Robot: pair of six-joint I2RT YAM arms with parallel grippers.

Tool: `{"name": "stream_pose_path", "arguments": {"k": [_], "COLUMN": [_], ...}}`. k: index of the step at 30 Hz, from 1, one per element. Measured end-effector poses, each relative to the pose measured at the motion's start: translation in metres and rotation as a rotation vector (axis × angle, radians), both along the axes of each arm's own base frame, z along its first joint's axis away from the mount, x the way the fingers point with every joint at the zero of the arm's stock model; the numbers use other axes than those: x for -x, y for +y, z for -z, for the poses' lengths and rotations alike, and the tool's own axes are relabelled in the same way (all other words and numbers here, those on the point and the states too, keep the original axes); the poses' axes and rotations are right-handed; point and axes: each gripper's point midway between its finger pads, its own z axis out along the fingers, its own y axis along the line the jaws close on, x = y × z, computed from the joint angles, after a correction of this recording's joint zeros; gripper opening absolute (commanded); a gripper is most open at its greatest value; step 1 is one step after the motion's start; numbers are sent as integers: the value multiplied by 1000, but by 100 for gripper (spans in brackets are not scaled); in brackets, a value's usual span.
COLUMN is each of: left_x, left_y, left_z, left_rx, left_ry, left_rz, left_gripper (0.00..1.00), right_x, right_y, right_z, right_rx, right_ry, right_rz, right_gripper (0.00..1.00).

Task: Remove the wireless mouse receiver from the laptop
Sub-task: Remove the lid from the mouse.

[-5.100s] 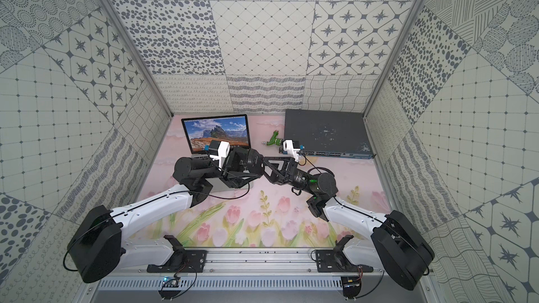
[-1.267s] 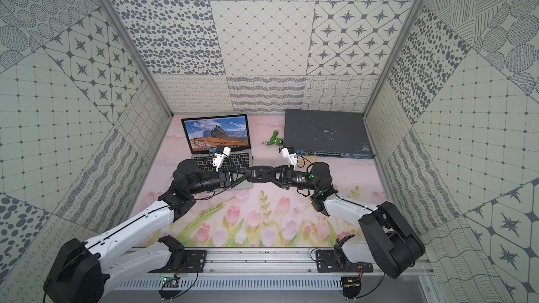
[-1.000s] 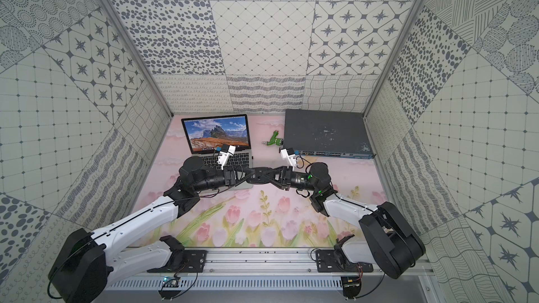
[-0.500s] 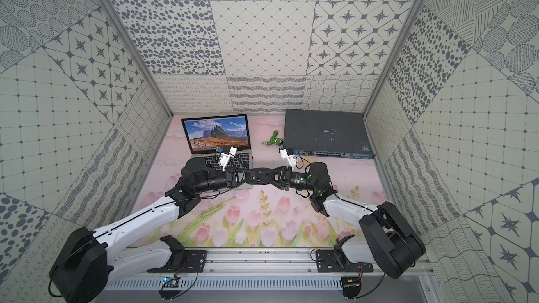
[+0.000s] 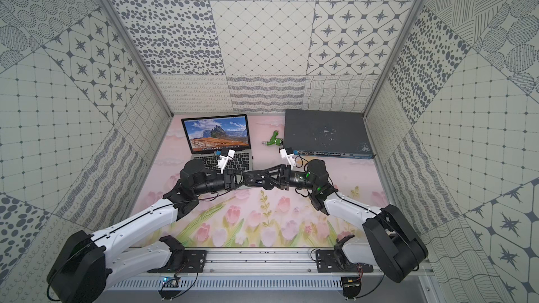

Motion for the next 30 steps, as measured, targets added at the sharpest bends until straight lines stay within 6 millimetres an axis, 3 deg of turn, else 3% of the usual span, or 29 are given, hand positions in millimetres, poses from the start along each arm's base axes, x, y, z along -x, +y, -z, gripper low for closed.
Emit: {"name": "stream_pose_path", "arguments": {"k": [8,21,30], "left_x": [-6,-21,-29], "left_y": [6,15,17], "left_z": [21,67,101], "left_rx": [0,-46,-83], "left_ry": [54,166,245], "left_rz": [-27,-88,-110], "left_gripper": [19,20,20], "right_x": [-4,-32,-47], "right_y": [-1,-7,-37], "right_z": [22,71,65], "right_rx": [31,-14,-24], "right_ry": [80,221,148], "right_rz": [29,73,140], "right_gripper": [45,44,46]}}
